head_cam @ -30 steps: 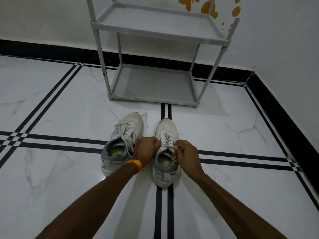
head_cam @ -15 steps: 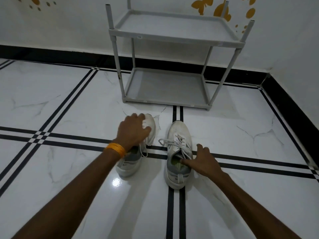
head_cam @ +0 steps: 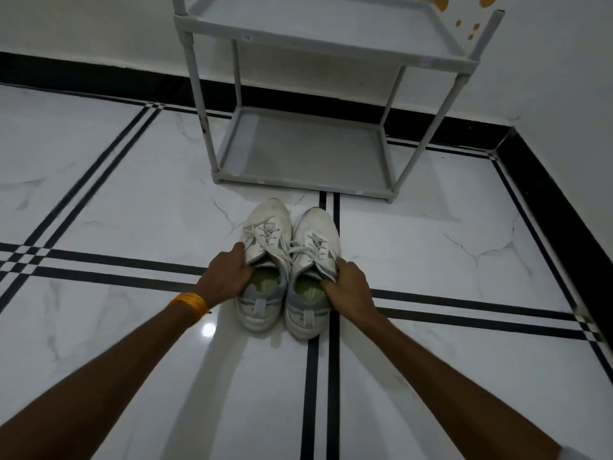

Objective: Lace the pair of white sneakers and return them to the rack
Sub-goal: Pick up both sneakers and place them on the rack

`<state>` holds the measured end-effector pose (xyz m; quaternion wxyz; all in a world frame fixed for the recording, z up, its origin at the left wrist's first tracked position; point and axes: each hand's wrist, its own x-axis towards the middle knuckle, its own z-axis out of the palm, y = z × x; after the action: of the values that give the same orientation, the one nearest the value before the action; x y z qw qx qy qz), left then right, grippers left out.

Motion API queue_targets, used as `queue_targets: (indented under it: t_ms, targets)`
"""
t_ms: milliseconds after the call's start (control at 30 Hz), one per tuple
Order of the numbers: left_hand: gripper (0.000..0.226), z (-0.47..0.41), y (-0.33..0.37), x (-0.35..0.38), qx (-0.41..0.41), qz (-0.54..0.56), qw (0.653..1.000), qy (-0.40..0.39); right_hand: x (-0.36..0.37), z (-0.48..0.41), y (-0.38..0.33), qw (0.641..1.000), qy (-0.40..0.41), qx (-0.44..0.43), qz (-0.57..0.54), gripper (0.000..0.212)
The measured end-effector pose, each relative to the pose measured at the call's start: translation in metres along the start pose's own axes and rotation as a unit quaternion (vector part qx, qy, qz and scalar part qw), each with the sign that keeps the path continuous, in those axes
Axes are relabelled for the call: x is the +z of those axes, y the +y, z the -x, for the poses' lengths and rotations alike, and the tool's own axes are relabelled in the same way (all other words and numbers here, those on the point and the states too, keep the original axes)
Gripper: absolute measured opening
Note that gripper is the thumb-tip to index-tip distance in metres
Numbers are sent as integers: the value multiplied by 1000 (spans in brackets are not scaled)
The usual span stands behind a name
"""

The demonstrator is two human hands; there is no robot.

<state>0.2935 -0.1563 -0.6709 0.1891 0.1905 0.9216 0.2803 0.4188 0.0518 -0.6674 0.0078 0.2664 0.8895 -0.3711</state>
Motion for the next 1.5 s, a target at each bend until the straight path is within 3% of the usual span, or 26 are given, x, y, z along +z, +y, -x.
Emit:
queue_targets:
  t_ms: [233,367,633,900,1100,1267,1500]
  targets:
    - [28,14,56,-33,32,53,998,21,-64,2,-29,998,29,-37,35,31]
    - [44,30,113,-106,31,70,997,22,-125,17,-82,998,41,-49,23,27]
    - [54,66,252,-272,41,118,991,47,-290,45,-221,996,58,-70,-10,41]
    - [53,-16,365,-415,40,138,989,40,-425,-38,-338,994,75,-82,19,48]
    - [56,-117,360,-424,33,135,989,48,-423,-138,-357,996,64,-47,42,55]
    - [53,-199,333,-387,12,150,988,40,-385,-221,-336,996,59,-35,63,54]
    - [68,-271,285,-330,3,101,994,-30,-335,-289,-283,996,66,0,55,49]
